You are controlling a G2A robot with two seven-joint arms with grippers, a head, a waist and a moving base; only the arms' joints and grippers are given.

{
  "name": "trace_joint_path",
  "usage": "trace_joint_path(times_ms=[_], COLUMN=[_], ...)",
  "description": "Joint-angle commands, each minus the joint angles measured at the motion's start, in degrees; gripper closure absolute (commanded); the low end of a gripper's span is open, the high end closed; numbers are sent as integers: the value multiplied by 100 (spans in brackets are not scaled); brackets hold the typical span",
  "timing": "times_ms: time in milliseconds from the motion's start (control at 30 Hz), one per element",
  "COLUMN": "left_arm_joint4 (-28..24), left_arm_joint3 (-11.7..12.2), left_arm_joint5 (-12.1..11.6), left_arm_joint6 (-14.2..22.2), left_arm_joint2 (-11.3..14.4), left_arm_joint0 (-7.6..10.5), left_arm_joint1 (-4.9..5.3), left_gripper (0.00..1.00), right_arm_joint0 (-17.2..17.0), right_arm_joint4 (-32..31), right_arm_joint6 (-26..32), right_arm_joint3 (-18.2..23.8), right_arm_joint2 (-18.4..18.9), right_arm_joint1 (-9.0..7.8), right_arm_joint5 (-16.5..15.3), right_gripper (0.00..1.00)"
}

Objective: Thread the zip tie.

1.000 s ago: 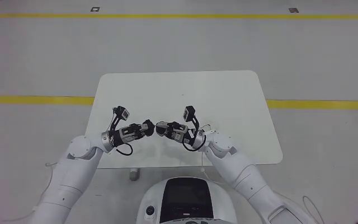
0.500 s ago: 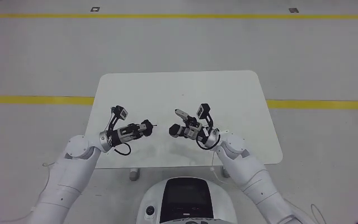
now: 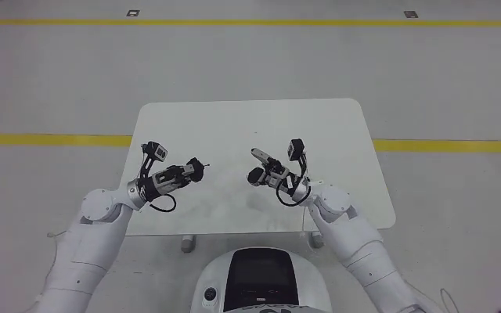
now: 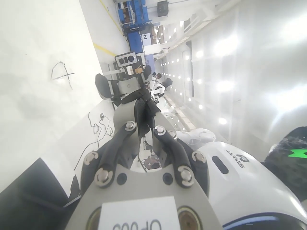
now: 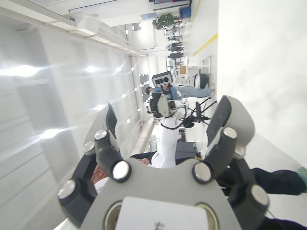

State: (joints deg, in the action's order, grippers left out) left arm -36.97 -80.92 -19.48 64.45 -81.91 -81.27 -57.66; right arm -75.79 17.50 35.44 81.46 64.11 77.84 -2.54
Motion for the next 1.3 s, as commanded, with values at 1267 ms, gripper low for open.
trace_joint_path(times_ms=[1267], left_arm_joint4=[-101], left_arm_joint3=[-75], left_arm_joint5=[0], left_arm_joint6=[571], left_arm_joint2=[-654], left_arm_joint0=[-201], left_arm_joint1=[-130], left_gripper=[100], right_arm_joint0=[1030], right_arm_joint4=[-4538], right_arm_joint6=[1502], right_arm_joint3=[70], right_arm_joint2=[-285], right_arm_joint1=[-84], right_arm_joint5=[2202], right_gripper=[0])
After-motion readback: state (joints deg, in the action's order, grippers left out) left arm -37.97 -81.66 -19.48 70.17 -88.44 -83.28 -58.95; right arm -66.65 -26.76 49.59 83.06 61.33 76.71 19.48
